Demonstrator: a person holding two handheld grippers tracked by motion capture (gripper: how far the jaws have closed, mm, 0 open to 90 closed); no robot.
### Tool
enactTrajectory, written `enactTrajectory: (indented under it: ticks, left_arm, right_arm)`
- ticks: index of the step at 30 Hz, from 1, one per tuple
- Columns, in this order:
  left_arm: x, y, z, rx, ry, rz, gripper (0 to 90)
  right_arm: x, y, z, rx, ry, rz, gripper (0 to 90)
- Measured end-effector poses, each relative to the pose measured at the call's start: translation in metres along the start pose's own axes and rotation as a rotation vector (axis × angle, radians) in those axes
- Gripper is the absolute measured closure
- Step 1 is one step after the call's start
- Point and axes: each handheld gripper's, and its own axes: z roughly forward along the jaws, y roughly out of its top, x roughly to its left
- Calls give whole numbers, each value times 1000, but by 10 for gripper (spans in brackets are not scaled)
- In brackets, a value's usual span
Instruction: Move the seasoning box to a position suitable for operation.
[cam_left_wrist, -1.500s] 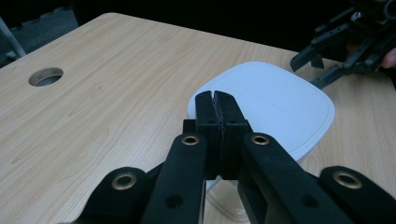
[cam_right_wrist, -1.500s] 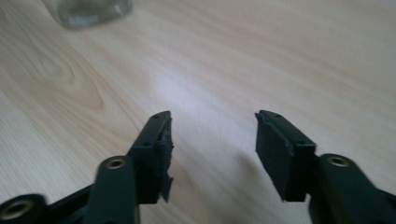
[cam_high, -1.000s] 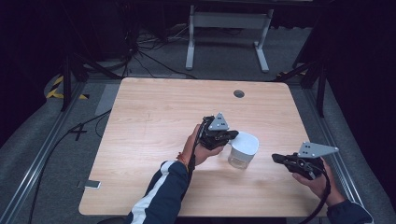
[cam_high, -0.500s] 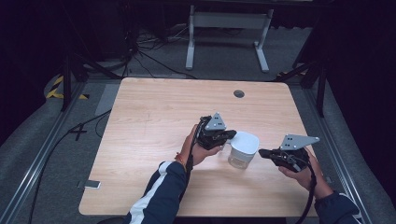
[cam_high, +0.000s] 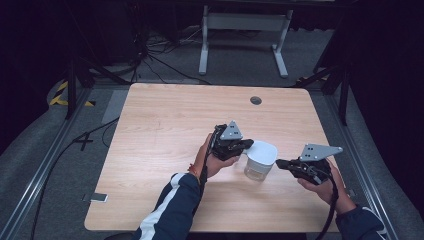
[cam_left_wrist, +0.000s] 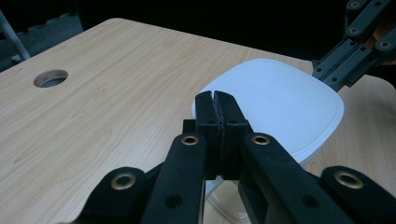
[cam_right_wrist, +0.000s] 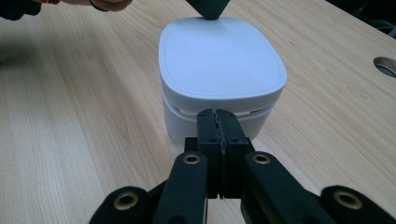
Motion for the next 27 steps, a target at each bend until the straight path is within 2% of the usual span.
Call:
enactTrajectory:
  ticks: [7,21,27]
  left_arm:
    - [0,0,0,0,0,-2,897]
    - [0,-2,0,-14,-3,-10,889]
    - [1,-3,0,-16,-4,-7,884]
  right_arm:
    - [-2,-2,1,9,-1,14,897]
    - [0,-2,5,24,7,3,897]
    - [1,-1,5,11,2,7,897]
